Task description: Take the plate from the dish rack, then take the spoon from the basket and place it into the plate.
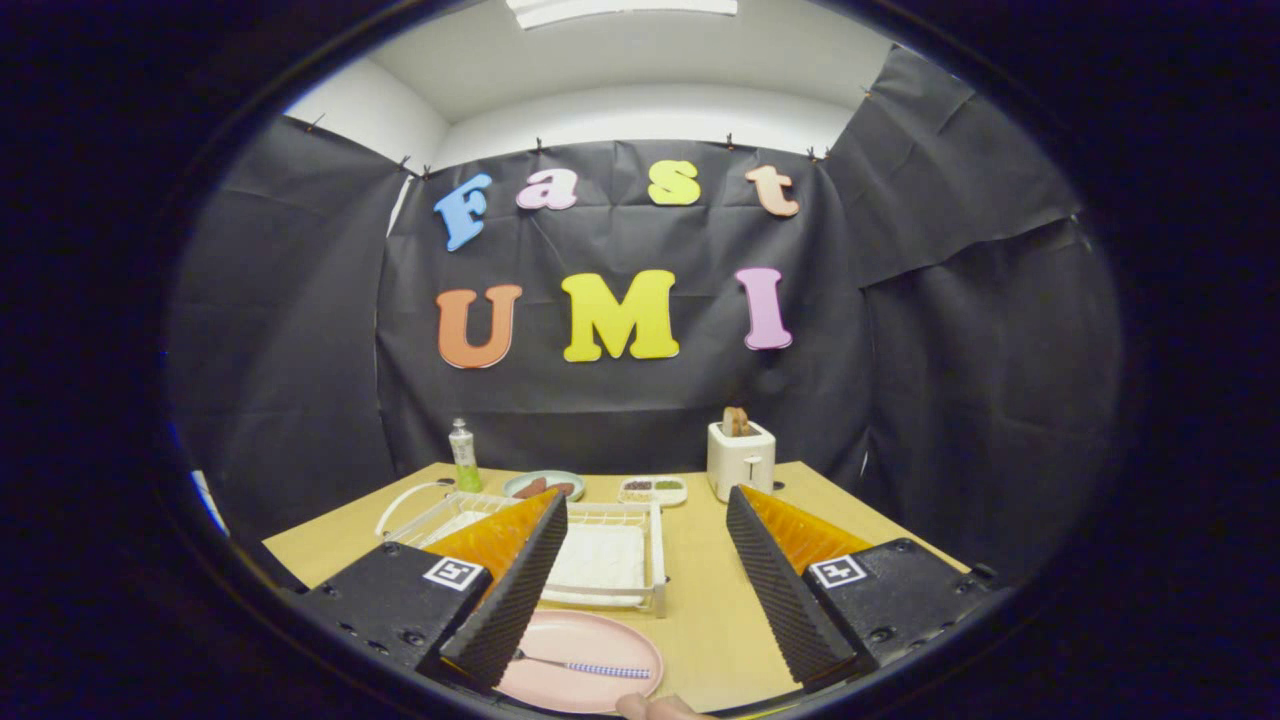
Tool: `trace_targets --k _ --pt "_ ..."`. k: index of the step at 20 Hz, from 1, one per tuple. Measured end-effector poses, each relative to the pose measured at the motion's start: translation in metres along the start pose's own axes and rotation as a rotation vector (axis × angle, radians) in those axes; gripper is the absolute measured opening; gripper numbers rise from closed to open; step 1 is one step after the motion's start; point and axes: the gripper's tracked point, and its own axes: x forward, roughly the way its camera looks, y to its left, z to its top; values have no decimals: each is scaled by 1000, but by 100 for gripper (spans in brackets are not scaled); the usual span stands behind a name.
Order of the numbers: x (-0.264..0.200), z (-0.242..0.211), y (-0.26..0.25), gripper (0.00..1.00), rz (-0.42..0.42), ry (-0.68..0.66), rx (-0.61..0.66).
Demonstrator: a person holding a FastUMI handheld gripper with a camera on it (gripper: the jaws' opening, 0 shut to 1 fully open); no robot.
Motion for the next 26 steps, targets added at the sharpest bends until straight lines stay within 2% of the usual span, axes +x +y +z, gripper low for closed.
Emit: trace_targets --k 4,7,12,26 --pt "-5 15 -34 100 -55 -15 -35" --pt "-7 28 -44 100 -37 -9 -1" --pt "-2 37 -68 100 -74 0 23" --pt "5 26 -72 100 -91 38 0"
